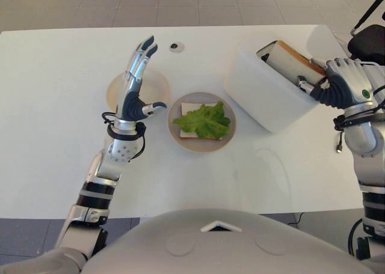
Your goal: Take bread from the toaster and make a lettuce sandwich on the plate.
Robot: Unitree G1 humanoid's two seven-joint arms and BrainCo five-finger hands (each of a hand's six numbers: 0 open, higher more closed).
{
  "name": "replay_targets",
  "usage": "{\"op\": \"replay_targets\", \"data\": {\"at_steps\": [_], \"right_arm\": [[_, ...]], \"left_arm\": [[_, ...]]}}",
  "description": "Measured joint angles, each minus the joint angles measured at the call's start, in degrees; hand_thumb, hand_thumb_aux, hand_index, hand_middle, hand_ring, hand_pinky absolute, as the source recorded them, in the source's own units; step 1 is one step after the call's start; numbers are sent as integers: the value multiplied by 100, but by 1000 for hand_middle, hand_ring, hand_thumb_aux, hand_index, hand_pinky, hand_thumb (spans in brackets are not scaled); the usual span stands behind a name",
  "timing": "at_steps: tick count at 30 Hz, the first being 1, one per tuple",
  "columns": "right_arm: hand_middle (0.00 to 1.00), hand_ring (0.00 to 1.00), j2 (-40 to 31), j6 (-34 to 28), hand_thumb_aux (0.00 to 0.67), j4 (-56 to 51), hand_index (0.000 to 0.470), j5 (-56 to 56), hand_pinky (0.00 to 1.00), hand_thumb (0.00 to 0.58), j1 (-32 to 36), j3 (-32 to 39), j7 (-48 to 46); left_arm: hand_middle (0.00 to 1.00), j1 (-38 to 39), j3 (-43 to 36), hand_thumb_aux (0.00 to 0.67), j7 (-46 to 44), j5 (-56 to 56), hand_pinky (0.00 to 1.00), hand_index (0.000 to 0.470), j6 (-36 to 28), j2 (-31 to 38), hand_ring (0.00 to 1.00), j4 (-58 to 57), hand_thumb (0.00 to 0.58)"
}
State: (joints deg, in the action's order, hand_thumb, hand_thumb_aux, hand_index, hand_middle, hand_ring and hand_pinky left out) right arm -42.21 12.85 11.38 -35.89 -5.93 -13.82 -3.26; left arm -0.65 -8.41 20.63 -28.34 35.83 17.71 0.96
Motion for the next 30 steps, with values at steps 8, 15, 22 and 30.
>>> {"op": "replay_targets", "data": {"at_steps": [8,15,22,30], "right_arm": [[1000,1000,295,225,670,472,470,80,1000,580,462,-579,1129],[1000,1000,1148,1168,670,1107,470,1332,1000,580,1037,840,955],[1000,1000,1684,166,670,-212,470,4367,1000,580,989,2291,-1710],[1000,1000,1788,-89,670,-2122,470,4326,1000,580,1617,2515,-3010]], "left_arm": [[0,38,215,0,14,-6,0,0,29,-129,0,-134,0],[0,92,414,0,313,-128,0,0,123,-270,0,-395,0],[0,110,546,0,565,-536,0,0,260,-178,0,-468,0],[0,157,236,0,412,-1196,0,0,754,267,0,-471,0]]}}
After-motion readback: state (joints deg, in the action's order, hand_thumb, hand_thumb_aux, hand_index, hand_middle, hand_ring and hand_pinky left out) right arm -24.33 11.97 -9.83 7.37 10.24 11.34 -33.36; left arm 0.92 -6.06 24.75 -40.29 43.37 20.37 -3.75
